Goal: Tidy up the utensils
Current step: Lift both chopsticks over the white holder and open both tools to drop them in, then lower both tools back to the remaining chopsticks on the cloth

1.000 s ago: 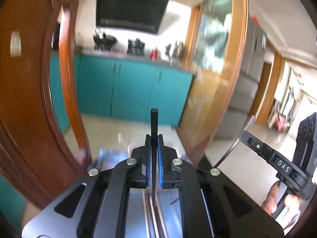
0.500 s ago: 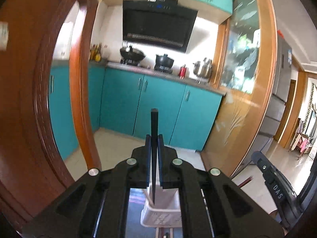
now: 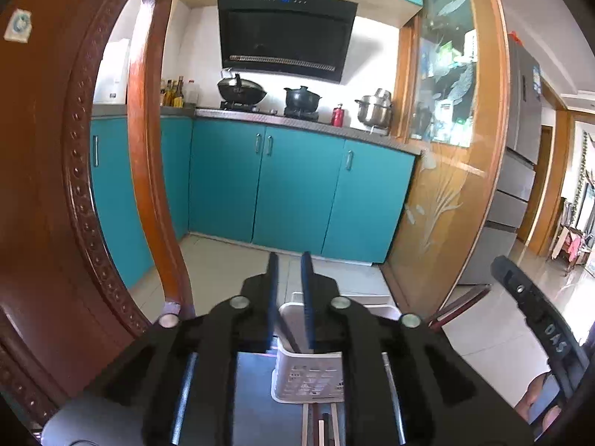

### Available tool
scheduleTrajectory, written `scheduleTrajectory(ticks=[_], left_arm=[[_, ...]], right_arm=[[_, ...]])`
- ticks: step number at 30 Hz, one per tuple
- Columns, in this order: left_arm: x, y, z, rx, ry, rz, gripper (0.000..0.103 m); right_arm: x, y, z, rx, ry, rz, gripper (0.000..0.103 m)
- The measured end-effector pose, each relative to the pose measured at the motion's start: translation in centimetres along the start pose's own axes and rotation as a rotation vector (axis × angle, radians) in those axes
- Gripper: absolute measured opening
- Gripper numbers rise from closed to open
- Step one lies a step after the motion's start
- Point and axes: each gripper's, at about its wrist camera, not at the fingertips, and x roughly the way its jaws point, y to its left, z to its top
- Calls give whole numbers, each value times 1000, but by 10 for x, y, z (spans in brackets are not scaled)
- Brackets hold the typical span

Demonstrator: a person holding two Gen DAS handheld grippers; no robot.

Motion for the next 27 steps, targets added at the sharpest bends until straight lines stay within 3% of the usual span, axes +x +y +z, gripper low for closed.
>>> scheduleTrajectory(ticks=[3, 6, 8, 10, 12, 16, 18, 21, 24, 27], left_arm=[[-25, 2, -6, 20, -45, -16, 28], [-51, 12, -22, 13, -90, -3, 29], [-58, 25, -40, -30, -72, -10, 29], [-54, 38, -61, -70, -32, -33, 29], [-38, 48, -84, -87, 36, -84, 29], [17, 56, -136, -120, 342, -155, 29], [36, 49, -154, -76, 466, -144, 29], [43, 42, -163, -5, 497, -90, 30], [44, 38, -166, 10, 523, -103, 38], [44, 31, -170, 44, 536, -105, 39]], right_arm=[[-30, -3, 1, 7, -59, 6, 35], [-68, -11, -12, 23, -149, -33, 35], [-86, -21, -31, 40, -178, -69, 35], [-84, -26, -49, 31, -136, -90, 35], [-56, -27, -74, -29, 37, -74, 35], [23, -29, -127, -28, 493, 23, 35], [47, -28, -150, -16, 635, 20, 35], [68, -19, -165, -39, 722, 17, 35], [85, -5, -174, -101, 758, 12, 35], [109, 4, -185, -158, 812, -14, 35]])
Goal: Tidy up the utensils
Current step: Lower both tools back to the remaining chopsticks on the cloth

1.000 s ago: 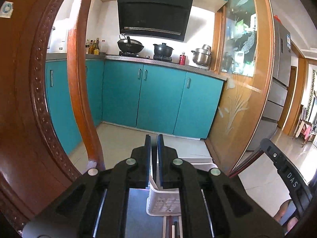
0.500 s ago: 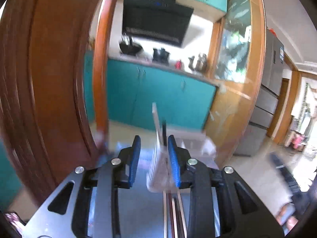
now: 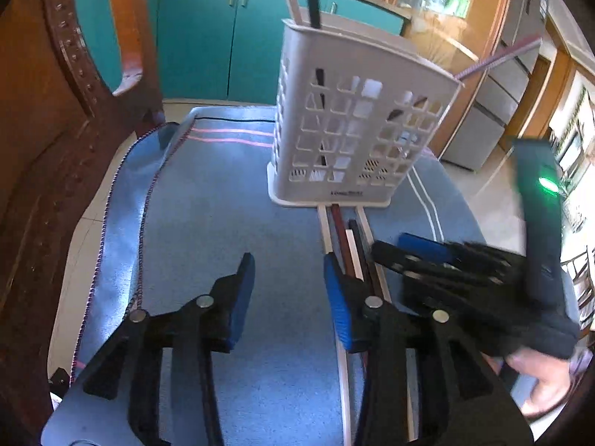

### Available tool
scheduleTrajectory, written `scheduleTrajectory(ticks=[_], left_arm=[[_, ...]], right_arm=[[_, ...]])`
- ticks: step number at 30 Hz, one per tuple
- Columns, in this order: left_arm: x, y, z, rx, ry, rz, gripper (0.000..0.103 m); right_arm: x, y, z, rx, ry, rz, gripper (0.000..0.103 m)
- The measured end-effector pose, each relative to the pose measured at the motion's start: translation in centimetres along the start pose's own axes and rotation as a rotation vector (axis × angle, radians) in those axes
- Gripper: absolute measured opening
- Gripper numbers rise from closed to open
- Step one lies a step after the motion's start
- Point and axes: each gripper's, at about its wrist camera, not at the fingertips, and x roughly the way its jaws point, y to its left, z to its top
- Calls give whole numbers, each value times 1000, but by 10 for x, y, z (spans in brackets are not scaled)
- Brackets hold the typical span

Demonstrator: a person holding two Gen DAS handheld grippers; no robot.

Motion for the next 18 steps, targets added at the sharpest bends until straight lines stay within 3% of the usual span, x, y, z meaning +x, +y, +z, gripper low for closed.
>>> scheduleTrajectory(ticks=[3, 5, 7, 11, 15, 18], left_arm=[[5, -5, 1, 18, 24, -10, 41], [9, -8, -1, 34, 42, -21, 43], [13, -13, -3, 54, 65, -31, 44], [17, -23, -8, 90, 100, -60, 44], [29, -33, -15, 128, 151, -10, 44], [33, -32, -17, 138, 164, 26, 33]], right_arm=[[8, 8, 6, -65, 9, -62, 35], [8, 10, 5, -78, 24, -87, 28], [7, 8, 6, -81, 46, -109, 14], [-5, -10, -1, -45, 63, -74, 9], [-12, -26, -8, -7, 61, -61, 7], [-13, -33, -11, 18, 63, -53, 7]])
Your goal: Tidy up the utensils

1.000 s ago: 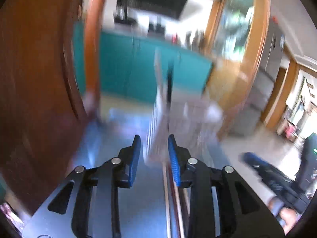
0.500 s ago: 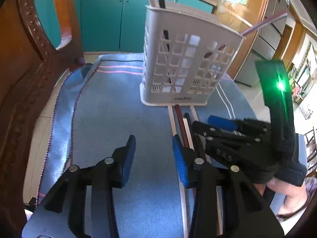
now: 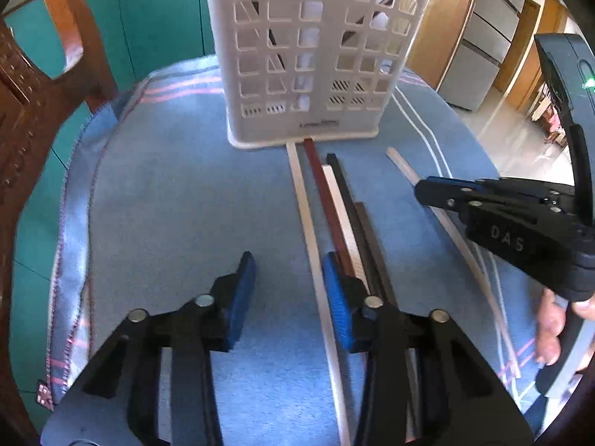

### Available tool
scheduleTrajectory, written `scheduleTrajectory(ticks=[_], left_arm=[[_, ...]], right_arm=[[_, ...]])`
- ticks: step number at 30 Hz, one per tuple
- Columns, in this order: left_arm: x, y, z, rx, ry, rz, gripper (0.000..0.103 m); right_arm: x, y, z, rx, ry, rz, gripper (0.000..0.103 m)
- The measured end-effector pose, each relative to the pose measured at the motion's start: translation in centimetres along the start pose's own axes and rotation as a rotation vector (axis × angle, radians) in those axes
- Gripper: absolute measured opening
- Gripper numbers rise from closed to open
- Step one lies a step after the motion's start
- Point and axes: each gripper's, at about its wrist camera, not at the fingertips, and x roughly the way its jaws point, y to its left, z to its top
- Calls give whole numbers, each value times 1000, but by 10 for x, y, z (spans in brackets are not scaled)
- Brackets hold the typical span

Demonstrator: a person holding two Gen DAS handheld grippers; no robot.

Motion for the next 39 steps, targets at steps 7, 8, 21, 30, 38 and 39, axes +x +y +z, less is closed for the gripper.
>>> scheduleTrajectory(ticks=[7, 8, 21, 30, 38, 39], left_arm=[[-6, 22, -4, -65, 58, -26, 8], [-9, 24, -5, -67, 60, -37, 8], [3, 37, 12, -113, 50, -11, 31], [-4, 41, 5, -168, 105, -25, 7], [-15, 43, -7, -150, 65, -3, 18], [-13, 44, -5, -158, 68, -3, 24]], right_arm=[[-3, -8, 2, 36, -4, 2, 9], [-4, -10, 2, 43, -6, 4, 9], [3, 10, 0, -11, -19, -50, 28], [3, 14, -3, -32, -27, -65, 30], [2, 22, -8, -41, -23, -61, 34], [2, 23, -8, -40, -24, -62, 34]])
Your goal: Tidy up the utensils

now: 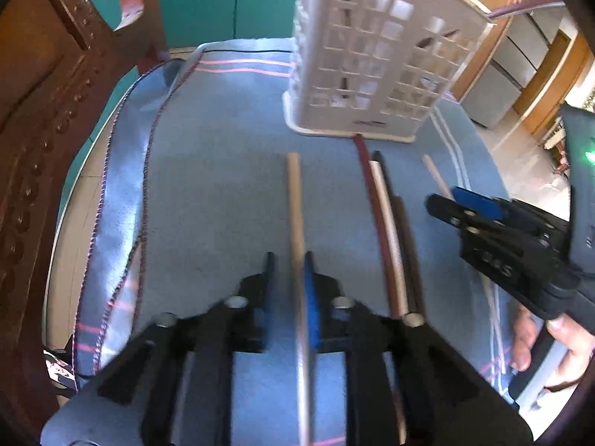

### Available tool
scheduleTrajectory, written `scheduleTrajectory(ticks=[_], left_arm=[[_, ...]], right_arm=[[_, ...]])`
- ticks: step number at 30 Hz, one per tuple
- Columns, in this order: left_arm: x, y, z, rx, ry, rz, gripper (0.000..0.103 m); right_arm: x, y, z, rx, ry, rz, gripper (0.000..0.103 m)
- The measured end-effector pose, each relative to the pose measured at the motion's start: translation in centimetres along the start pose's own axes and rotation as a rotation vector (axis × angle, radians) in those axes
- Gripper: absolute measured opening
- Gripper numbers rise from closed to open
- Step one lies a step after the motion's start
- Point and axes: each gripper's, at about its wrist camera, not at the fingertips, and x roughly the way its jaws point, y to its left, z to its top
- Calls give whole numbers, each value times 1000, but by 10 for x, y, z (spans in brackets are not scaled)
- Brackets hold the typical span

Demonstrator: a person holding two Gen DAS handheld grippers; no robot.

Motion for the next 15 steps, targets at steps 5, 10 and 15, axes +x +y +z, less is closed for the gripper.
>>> scheduleTrajectory(ticks=[5, 10, 15], left_arm=[[14, -2, 19, -9, 0, 18, 26], [28, -12, 32, 25, -6, 93, 32], [34, -23, 41, 53, -29, 156, 40]], right_arm=[[3, -1, 2, 10, -7, -9, 34], [4, 1, 4, -1, -15, -32, 34], [6, 2, 9, 1, -34, -58, 37]])
